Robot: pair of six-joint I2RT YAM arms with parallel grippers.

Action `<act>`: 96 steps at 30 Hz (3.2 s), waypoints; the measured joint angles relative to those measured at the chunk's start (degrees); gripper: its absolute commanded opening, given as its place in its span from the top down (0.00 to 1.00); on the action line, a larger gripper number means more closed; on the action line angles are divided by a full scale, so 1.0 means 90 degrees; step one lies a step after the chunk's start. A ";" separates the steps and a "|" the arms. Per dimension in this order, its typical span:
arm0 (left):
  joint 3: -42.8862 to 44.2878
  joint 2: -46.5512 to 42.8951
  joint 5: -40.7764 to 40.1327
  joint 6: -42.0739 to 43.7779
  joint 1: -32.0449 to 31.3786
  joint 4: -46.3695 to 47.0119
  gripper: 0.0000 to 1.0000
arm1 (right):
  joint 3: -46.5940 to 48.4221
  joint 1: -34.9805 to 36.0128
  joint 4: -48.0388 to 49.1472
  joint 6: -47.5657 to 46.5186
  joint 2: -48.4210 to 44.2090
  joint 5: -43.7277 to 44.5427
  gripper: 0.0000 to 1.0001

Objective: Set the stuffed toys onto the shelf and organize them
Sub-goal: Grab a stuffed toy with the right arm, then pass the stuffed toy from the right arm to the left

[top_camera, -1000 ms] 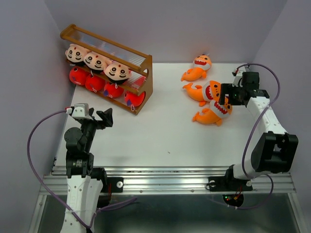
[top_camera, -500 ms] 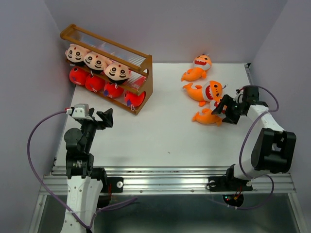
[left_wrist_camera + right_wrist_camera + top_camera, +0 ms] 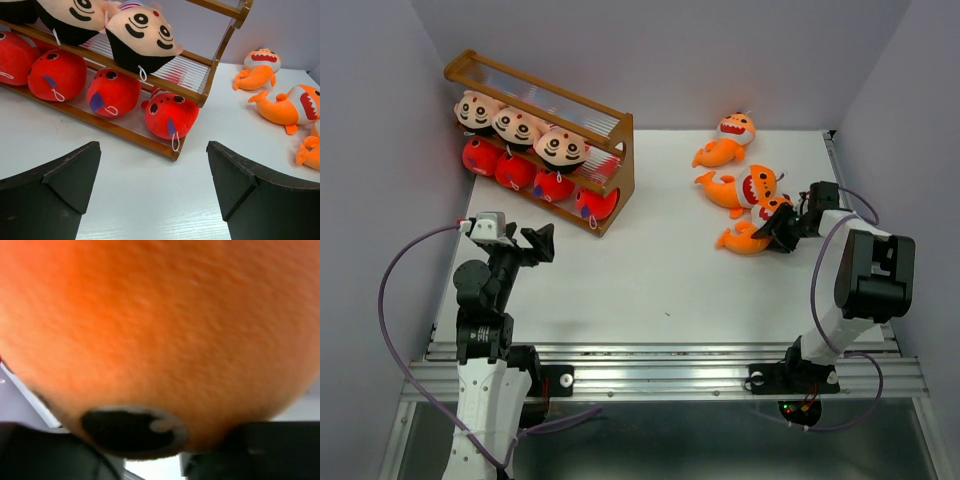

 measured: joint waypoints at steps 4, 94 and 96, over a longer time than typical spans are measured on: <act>0.0000 0.0000 0.0104 0.0002 0.0002 0.0010 0.01 | -0.0017 0.0005 0.0257 0.0085 -0.0044 0.0216 0.97; -0.0850 0.2892 0.0330 -0.2647 -0.6297 0.1773 0.01 | -0.0330 0.5132 -0.3801 -0.8558 -0.2822 0.0206 0.99; -0.0850 0.2941 0.0352 -0.2647 -0.6317 0.1843 0.01 | -0.0333 0.5158 -0.3801 -0.8553 -0.2822 0.0206 0.99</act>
